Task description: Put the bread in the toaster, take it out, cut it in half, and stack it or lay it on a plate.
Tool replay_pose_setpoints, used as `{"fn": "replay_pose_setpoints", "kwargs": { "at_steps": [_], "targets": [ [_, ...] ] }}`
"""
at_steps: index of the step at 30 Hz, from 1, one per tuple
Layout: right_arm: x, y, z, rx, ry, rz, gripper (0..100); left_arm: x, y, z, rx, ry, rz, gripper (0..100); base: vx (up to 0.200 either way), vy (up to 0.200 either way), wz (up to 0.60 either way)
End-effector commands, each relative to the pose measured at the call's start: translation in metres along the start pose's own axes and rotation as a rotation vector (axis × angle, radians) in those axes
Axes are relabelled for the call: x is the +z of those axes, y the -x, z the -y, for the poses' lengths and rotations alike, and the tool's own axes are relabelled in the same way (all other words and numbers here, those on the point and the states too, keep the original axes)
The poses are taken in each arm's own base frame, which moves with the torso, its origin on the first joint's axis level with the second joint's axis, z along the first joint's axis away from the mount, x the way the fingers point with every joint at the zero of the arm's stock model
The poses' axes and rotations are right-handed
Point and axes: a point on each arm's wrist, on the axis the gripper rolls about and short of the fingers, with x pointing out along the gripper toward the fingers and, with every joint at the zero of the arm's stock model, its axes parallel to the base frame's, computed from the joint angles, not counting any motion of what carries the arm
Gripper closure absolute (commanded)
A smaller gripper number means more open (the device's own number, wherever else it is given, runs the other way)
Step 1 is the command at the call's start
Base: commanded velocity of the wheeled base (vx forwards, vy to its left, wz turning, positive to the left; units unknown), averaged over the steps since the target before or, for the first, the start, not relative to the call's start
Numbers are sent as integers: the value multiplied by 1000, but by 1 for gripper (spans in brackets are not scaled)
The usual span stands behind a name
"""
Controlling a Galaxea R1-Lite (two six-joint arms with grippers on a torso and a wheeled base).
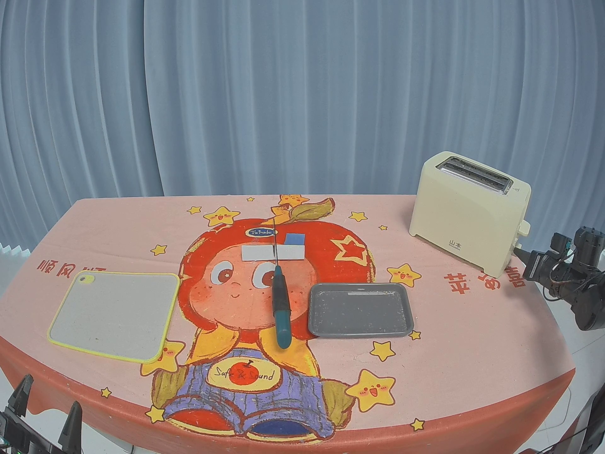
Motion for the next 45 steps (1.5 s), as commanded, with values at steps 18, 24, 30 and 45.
{"fn": "replay_pose_setpoints", "kwargs": {
  "at_steps": [18,24,30,45],
  "targets": [
    [9,6,-7,15,11,33,100,-5,-1,0,0,1,-17,0,0,0,0],
    [11,2,-2,4,-1,38,100,-5,-1,0,0,1,-17,0,0,0,0],
    [13,2,-1,4,2,45,100,-5,-1,0,0,1,-17,0,0,0,0],
    [4,-4,2,-15,-12,14,100,-5,-1,0,0,1,-17,0,0,0,0]
  ]
}}
